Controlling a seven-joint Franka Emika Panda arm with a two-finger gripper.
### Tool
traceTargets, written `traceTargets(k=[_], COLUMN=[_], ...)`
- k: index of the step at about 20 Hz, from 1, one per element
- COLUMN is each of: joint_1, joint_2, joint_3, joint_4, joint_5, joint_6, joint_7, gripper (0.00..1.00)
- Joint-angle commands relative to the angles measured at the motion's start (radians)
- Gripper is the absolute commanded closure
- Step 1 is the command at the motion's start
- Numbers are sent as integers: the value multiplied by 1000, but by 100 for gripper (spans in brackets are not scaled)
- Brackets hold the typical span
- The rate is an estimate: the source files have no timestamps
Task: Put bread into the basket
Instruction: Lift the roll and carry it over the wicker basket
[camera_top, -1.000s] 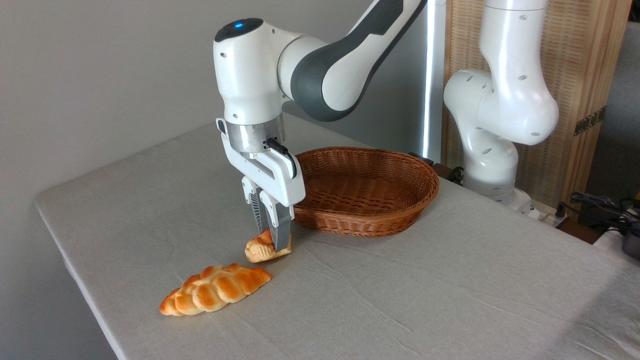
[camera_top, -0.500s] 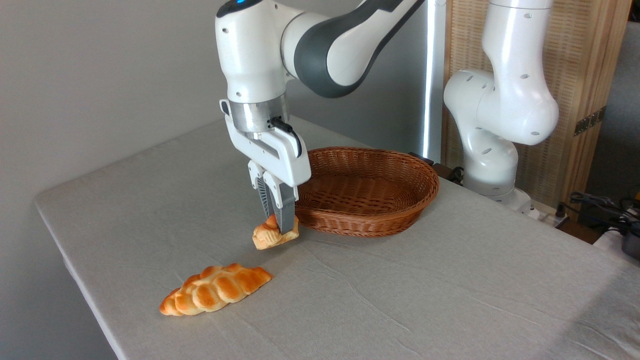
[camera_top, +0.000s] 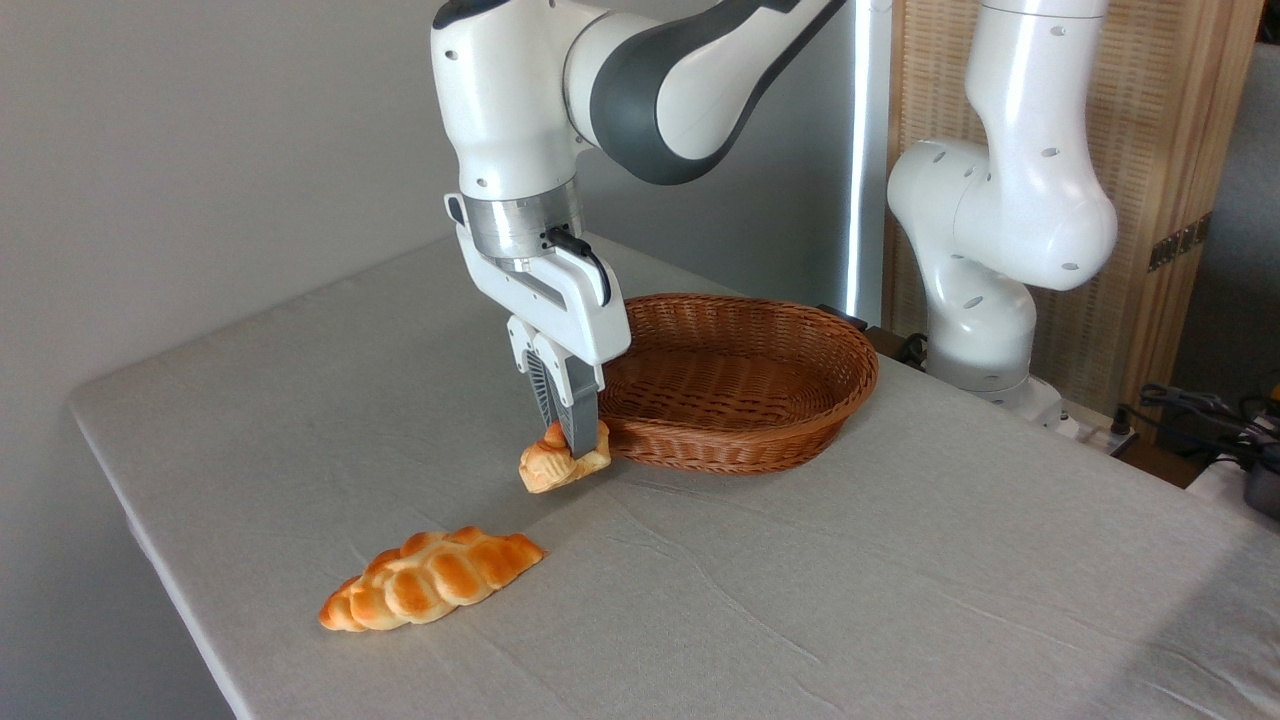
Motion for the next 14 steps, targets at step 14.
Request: traceTargets(k=[14], joint_1=[-50], joint_2=[-147], joint_3=[74], joint_4=[78], joint_5=[-154], joint_6=[-360], joint_7=[176], gripper=[93])
